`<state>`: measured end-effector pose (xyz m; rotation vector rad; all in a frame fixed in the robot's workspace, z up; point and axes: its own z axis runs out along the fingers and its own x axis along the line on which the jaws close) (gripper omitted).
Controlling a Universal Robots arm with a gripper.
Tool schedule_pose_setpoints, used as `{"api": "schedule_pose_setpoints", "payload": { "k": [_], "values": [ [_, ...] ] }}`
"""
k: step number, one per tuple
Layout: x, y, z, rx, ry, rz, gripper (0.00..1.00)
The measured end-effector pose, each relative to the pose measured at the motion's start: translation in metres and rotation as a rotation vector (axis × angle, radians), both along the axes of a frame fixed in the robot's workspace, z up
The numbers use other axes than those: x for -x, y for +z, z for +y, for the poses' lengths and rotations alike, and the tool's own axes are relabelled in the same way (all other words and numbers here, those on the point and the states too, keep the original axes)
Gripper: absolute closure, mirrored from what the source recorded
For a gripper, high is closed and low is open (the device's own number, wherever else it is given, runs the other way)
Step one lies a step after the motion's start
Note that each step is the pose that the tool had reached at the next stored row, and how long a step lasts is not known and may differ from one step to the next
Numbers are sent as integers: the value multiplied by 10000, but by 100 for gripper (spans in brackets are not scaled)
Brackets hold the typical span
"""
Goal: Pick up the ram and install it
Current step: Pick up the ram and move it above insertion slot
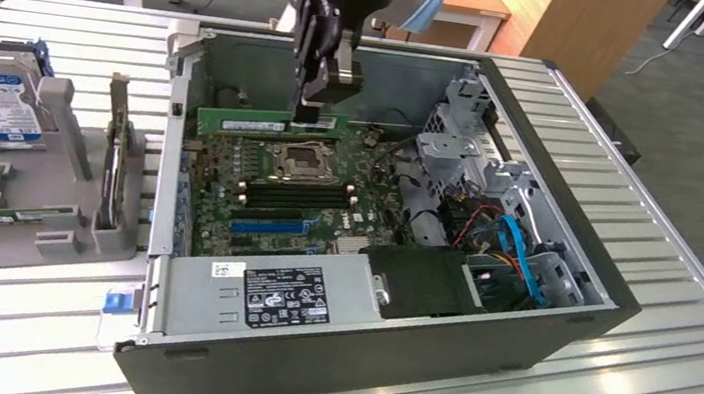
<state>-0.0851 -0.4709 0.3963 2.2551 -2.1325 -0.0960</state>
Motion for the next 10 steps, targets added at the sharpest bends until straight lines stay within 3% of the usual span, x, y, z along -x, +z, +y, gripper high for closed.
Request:
{"api": "schedule_pose_setpoints", "payload": {
  "k": [5, 10],
  "values": [
    [-16, 2, 0, 3, -11, 1, 89],
    [-137, 0, -3, 1, -14, 3, 89]
  ]
}}
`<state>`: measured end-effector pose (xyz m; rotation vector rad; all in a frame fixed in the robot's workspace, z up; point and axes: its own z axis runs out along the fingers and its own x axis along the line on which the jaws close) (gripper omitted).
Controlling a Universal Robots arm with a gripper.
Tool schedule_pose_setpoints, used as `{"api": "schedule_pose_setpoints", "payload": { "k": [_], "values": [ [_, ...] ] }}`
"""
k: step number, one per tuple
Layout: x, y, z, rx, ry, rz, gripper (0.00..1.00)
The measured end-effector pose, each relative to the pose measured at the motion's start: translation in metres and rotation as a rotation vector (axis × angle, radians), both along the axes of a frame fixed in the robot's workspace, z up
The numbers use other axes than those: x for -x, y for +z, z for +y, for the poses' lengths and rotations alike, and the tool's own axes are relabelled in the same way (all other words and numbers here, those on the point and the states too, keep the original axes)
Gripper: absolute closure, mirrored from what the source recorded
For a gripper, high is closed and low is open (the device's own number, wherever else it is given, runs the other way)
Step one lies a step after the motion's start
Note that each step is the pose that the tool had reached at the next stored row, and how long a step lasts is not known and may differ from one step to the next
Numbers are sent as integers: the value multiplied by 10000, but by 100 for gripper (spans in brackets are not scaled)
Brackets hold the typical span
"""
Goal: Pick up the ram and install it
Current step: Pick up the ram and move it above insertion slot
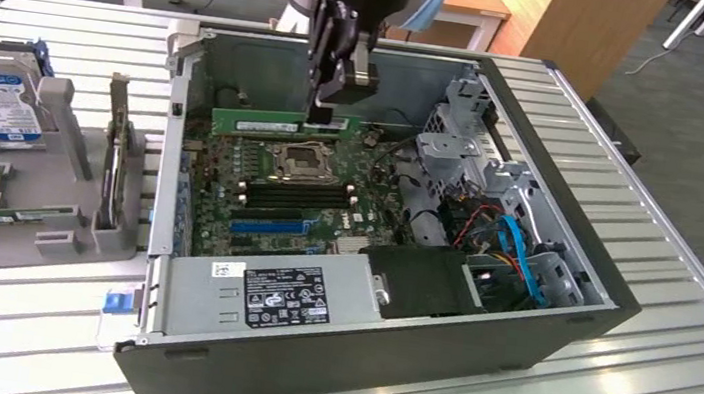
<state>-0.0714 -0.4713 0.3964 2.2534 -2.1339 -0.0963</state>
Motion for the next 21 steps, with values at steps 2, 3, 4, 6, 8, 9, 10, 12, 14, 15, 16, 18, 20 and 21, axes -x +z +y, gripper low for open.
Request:
{"api": "schedule_pose_setpoints", "payload": {
  "k": [2, 3, 4, 6, 8, 9, 10, 12, 14, 15, 16, 18, 20, 21],
  "values": [
    [-50, 0, -1, -1, -2, 5, 89],
    [-76, 0, -2, 0, -2, 8, 89],
    [-105, 0, -3, 0, -1, 12, 89],
    [-153, 0, -4, 0, -1, 18, 89],
    [-179, 0, -5, -1, -2, 22, 89],
    [-180, -1, -5, -1, -3, 22, 89],
    [-181, 0, -5, -1, -2, 23, 89],
    [-181, 0, -5, 0, -3, 23, 89],
    [-182, -1, -1, -2, -2, 22, 89],
    [-182, -1, 3, -3, -2, 22, 89],
    [-181, -1, 8, -3, -3, 23, 89],
    [-181, -2, 29, -5, -4, 23, 89],
    [-181, -4, 59, -6, -3, 23, 89],
    [-181, -4, 76, -7, -3, 22, 89]
  ]
}}
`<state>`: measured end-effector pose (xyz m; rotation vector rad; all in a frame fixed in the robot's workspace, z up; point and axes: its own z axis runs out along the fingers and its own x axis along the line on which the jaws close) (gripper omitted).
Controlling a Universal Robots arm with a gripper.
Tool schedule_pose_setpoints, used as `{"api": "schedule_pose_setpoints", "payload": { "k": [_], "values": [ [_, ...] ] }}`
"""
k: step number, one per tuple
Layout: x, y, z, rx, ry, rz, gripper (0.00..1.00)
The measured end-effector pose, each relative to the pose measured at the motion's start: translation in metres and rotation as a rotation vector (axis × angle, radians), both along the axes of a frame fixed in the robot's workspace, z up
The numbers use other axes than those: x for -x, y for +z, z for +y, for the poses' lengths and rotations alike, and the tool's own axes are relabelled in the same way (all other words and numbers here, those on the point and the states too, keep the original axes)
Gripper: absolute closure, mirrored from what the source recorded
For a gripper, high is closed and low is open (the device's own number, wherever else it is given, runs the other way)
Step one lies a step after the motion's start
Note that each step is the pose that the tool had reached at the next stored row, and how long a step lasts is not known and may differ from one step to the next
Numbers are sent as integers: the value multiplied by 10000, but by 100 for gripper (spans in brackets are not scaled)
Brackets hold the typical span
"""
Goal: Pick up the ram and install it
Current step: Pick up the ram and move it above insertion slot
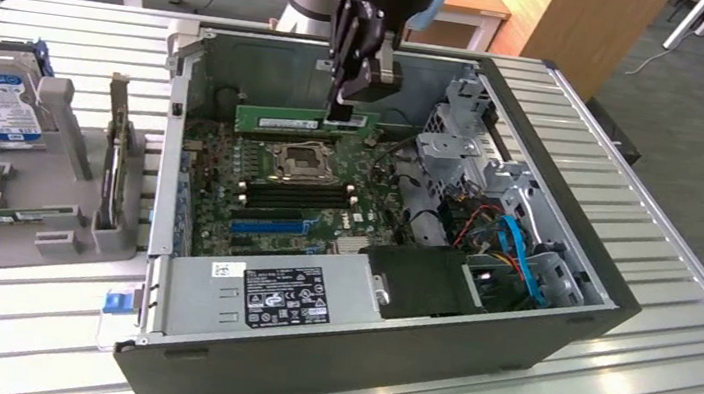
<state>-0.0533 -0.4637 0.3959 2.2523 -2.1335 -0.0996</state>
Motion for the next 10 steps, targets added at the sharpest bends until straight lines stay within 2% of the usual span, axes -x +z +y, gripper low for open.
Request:
{"api": "schedule_pose_setpoints", "payload": {
  "k": [1, 10],
  "values": [
    [0, -1, 31, -5, 0, 0, 89],
    [0, -10, 208, -33, 0, -7, 89]
  ]
}}
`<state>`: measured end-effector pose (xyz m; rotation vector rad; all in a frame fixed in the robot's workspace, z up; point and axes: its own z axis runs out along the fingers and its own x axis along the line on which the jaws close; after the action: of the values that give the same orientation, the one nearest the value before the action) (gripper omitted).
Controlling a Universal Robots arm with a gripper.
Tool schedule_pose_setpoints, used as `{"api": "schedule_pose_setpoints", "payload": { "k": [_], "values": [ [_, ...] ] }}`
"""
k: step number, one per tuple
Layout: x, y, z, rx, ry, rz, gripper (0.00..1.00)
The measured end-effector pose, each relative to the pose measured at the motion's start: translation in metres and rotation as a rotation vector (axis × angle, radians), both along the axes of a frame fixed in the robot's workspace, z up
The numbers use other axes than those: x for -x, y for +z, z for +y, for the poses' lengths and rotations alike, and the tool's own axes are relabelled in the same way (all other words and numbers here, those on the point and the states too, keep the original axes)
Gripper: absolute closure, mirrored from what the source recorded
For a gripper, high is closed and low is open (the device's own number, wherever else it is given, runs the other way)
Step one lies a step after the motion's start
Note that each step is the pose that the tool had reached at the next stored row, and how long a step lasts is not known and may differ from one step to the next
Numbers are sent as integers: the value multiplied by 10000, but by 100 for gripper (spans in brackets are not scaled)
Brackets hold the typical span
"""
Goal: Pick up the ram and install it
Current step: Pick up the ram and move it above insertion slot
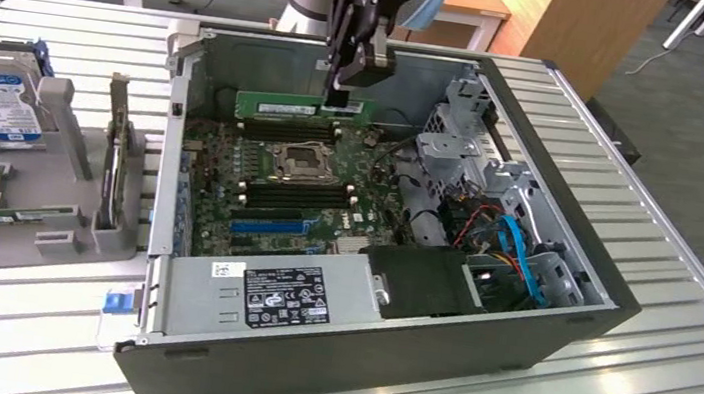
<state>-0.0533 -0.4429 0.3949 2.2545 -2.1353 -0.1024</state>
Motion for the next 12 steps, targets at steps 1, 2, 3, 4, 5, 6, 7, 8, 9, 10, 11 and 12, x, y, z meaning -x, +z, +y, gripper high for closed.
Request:
{"api": "schedule_pose_setpoints", "payload": {
  "k": [1, 2, 3, 4, 5, 6, 7, 8, 9, 10, 11, 12],
  "values": [
    [0, -1, 21, -1, -1, -1, 89],
    [0, -2, 43, -4, 0, -2, 89],
    [0, -3, 65, -5, -1, -1, 89],
    [0, -4, 86, -6, 0, -2, 89],
    [0, -5, 107, -9, 0, -3, 89],
    [0, -6, 128, -10, -1, -4, 89],
    [0, -8, 148, -13, -1, -4, 89],
    [0, -8, 169, -14, 0, -5, 89],
    [0, -9, 190, -15, 0, -5, 89],
    [0, -10, 210, -16, 1, -6, 89],
    [0, -10, 229, -16, 0, -5, 89],
    [0, -11, 247, -16, 0, -6, 89]
  ]
}}
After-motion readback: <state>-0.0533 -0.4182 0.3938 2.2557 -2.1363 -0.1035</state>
